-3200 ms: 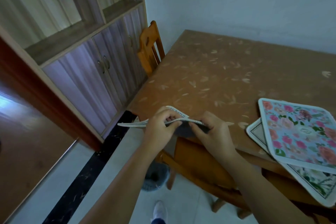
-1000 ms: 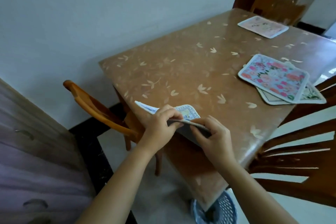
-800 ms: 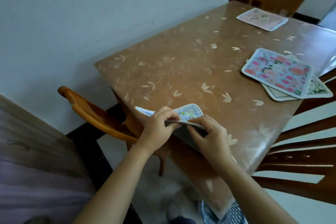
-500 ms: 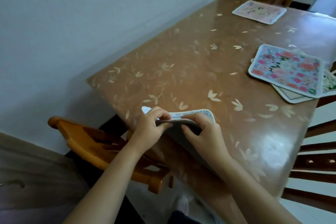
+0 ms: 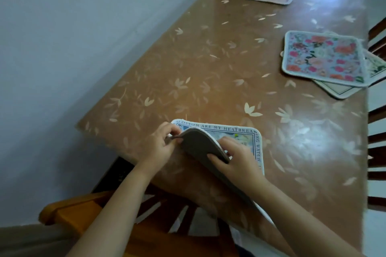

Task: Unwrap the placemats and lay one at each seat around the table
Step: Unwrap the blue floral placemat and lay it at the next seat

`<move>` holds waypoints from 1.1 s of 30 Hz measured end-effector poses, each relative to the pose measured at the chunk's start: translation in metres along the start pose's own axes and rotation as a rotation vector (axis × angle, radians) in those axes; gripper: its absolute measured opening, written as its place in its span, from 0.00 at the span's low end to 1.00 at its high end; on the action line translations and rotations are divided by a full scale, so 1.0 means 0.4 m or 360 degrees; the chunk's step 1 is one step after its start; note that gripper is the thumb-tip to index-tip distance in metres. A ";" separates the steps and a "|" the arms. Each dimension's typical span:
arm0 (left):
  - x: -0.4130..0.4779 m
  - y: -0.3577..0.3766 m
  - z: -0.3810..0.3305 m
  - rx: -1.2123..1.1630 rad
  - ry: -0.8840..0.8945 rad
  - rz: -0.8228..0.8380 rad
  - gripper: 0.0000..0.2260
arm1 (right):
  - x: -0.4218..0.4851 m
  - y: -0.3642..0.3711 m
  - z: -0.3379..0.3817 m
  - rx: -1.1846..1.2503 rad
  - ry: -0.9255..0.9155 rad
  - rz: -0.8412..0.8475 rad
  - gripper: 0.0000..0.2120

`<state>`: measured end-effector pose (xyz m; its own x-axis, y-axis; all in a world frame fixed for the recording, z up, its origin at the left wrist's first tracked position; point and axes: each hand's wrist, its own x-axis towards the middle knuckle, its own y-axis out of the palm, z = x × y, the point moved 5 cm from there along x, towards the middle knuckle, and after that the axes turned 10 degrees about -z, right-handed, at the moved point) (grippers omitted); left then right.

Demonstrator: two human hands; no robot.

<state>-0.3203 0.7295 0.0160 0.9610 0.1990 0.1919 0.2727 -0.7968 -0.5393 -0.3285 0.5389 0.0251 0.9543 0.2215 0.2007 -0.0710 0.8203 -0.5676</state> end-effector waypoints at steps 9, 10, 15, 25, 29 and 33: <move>0.096 -0.045 0.114 -0.0134 0.0085 0.0396 0.05 | -0.038 0.106 0.028 0.0045 0.0320 -0.0291 0.06; 0.104 -0.051 0.126 -0.0138 0.0085 0.0435 0.05 | -0.048 0.121 0.031 0.0047 0.0353 -0.0304 0.06; 0.137 -0.092 0.184 -0.0104 0.0117 0.0545 0.05 | -0.103 0.167 0.044 -0.0004 0.0430 -0.0276 0.07; 0.047 -0.143 0.127 0.0169 0.0949 0.0847 0.14 | -0.129 0.228 0.032 -0.0061 0.0478 -0.0380 0.08; -0.008 -0.109 0.099 0.0205 0.1138 0.0907 0.08 | -0.148 0.241 0.029 -0.0041 0.0519 -0.0421 0.07; -0.007 -0.094 0.140 0.0090 0.0916 0.0971 0.08 | -0.176 0.239 0.019 -0.0076 0.0597 -0.0349 0.07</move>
<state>-0.3306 0.7908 -0.0102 0.7716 -0.5919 0.2330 -0.2709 -0.6372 -0.7215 -0.4045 0.6056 -0.0373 0.9853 -0.1694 0.0217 0.1502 0.7994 -0.5817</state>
